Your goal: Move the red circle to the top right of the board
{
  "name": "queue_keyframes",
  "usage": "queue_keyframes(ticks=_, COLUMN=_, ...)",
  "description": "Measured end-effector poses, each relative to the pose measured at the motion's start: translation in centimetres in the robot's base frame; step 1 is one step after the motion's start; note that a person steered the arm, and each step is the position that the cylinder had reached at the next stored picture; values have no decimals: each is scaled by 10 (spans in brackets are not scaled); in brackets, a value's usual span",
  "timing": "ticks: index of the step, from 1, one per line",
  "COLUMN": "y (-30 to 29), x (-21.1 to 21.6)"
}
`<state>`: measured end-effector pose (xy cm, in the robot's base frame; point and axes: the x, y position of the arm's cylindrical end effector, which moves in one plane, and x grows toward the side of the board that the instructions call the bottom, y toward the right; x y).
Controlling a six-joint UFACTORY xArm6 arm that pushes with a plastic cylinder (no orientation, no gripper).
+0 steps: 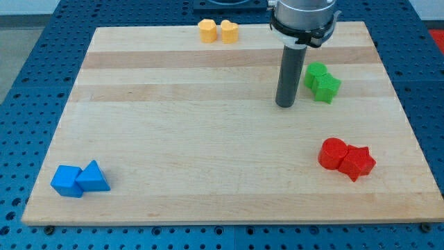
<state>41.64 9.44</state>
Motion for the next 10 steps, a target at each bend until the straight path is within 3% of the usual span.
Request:
queue_keyframes(ticks=7, y=-2, x=0)
queue_keyframes(ticks=10, y=41, x=66)
